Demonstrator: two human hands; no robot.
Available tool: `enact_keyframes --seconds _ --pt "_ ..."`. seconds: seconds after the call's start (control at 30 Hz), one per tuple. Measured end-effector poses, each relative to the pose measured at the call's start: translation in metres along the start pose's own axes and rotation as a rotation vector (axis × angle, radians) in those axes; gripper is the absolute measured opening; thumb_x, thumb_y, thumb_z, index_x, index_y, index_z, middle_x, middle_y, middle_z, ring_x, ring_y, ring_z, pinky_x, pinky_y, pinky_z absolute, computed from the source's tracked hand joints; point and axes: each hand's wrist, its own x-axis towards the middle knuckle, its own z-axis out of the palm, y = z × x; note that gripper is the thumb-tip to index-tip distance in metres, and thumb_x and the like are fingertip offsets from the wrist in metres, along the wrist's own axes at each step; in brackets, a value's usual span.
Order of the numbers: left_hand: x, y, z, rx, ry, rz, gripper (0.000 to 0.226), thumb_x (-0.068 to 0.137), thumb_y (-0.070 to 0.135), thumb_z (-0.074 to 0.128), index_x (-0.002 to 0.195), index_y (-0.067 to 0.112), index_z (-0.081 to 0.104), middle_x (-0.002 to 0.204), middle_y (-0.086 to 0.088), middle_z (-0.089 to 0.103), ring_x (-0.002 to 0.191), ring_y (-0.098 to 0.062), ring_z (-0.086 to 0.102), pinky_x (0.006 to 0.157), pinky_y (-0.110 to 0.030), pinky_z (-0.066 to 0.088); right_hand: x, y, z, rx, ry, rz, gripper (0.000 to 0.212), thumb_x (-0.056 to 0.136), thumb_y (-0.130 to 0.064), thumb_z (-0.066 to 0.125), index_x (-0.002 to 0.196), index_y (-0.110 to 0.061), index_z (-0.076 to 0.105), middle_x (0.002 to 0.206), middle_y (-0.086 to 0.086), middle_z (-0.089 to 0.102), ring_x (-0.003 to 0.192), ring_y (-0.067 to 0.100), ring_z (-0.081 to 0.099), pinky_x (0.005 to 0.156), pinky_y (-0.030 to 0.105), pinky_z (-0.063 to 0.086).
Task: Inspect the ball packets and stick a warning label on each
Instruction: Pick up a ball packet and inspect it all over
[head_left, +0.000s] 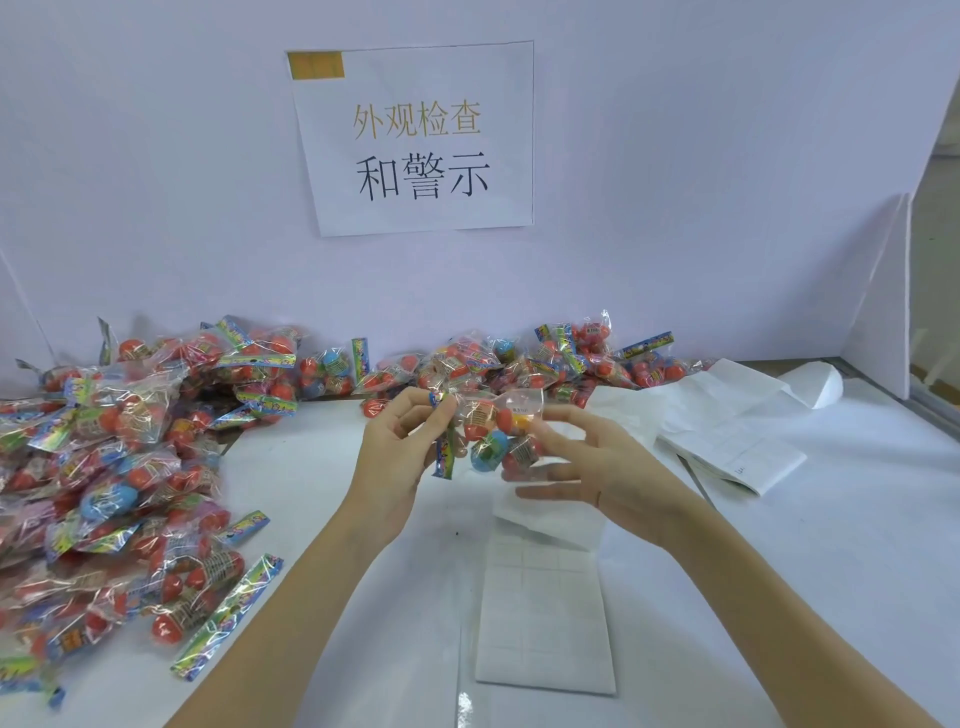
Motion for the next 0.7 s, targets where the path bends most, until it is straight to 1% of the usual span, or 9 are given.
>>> enact_keyframes --seconds 0.07,0.13,0.2,0.27,0.37,0.5,0.57,0.63,0.7 --pt "0.001 0.0 -0.001 -0.033 0.025 -0.01 0.02 0.089 0.028 0.073 0.099 0.011 0.072 0.089 -0.006 0.075 0.08 -0.015 0.07 0.068 -0.02 0.056 0.0 0.004 0.0 -0.027 -0.051 -0.006 0.035 0.098 -0.024 0.072 0.13 -0.011 0.066 0.116 0.022 0.076 0.106 0.04 0.075 0.085 0.036 0.063" --pt "0.002 -0.001 -0.001 -0.054 -0.024 -0.046 0.035 0.086 0.035 0.073 0.115 0.014 0.072 0.094 -0.003 0.076 0.086 -0.014 0.07 0.075 -0.024 0.055 0.001 0.006 0.002 -0.027 0.001 -0.07 0.033 0.096 -0.024 0.072 0.126 -0.01 0.069 0.113 0.021 0.077 0.102 0.036 0.076 0.082 0.029 0.061" --pt "0.001 -0.003 -0.001 0.003 -0.132 -0.055 0.049 0.088 0.036 0.073 0.133 0.019 0.065 0.095 -0.003 0.072 0.081 -0.018 0.064 0.076 -0.03 0.055 0.002 0.005 0.002 -0.003 0.083 -0.118 0.036 0.092 -0.028 0.074 0.123 -0.011 0.071 0.111 0.019 0.078 0.096 0.03 0.077 0.077 0.024 0.059" --pt "-0.001 -0.004 0.0 0.072 -0.266 -0.028 0.051 0.092 0.032 0.073 0.14 0.026 0.059 0.094 -0.006 0.067 0.073 -0.021 0.058 0.07 -0.031 0.055 0.005 0.005 0.0 0.047 0.148 -0.153 0.039 0.089 -0.03 0.076 0.124 -0.014 0.071 0.108 0.018 0.078 0.091 0.025 0.075 0.074 0.022 0.058" --pt "-0.003 -0.004 0.002 0.047 -0.324 0.011 0.048 0.094 0.019 0.072 0.139 0.025 0.058 0.087 -0.005 0.063 0.061 -0.021 0.053 0.058 -0.03 0.05 0.006 0.003 -0.001 0.096 0.176 -0.167 0.04 0.085 -0.027 0.078 0.123 -0.018 0.07 0.104 0.015 0.079 0.09 0.021 0.075 0.075 0.022 0.058" --pt "0.003 -0.002 0.0 -0.044 -0.111 0.026 0.036 0.093 0.009 0.071 0.127 0.018 0.066 0.077 -0.002 0.057 0.054 -0.018 0.048 0.051 -0.025 0.043 0.003 0.0 -0.001 0.143 0.102 -0.117 0.045 0.082 -0.011 0.077 0.125 -0.009 0.063 0.093 0.015 0.076 0.092 0.027 0.077 0.077 0.022 0.059" --pt "0.005 -0.005 -0.003 -0.067 -0.058 0.03 0.029 0.098 0.002 0.066 0.124 0.015 0.07 0.078 -0.002 0.056 0.057 -0.018 0.05 0.052 -0.025 0.044 -0.001 0.001 0.0 0.098 -0.01 -0.063 0.036 0.091 0.0 0.072 0.125 -0.007 0.062 0.103 0.022 0.074 0.1 0.037 0.076 0.082 0.027 0.061" --pt "0.005 -0.006 -0.007 -0.023 -0.065 0.053 0.028 0.102 0.002 0.061 0.121 0.018 0.073 0.076 -0.002 0.057 0.063 -0.019 0.055 0.058 -0.026 0.05 -0.004 0.001 0.002 0.057 -0.114 -0.013 0.039 0.097 0.007 0.065 0.133 -0.006 0.059 0.118 0.028 0.069 0.108 0.045 0.072 0.087 0.035 0.062" --pt "0.004 -0.003 -0.009 0.066 -0.092 0.083 0.032 0.104 0.002 0.055 0.119 0.023 0.075 0.078 0.0 0.064 0.069 -0.019 0.062 0.066 -0.026 0.056 -0.006 -0.002 0.003 0.023 -0.158 0.026 0.04 0.101 -0.001 0.064 0.139 -0.006 0.055 0.13 0.027 0.067 0.113 0.046 0.07 0.09 0.041 0.062"
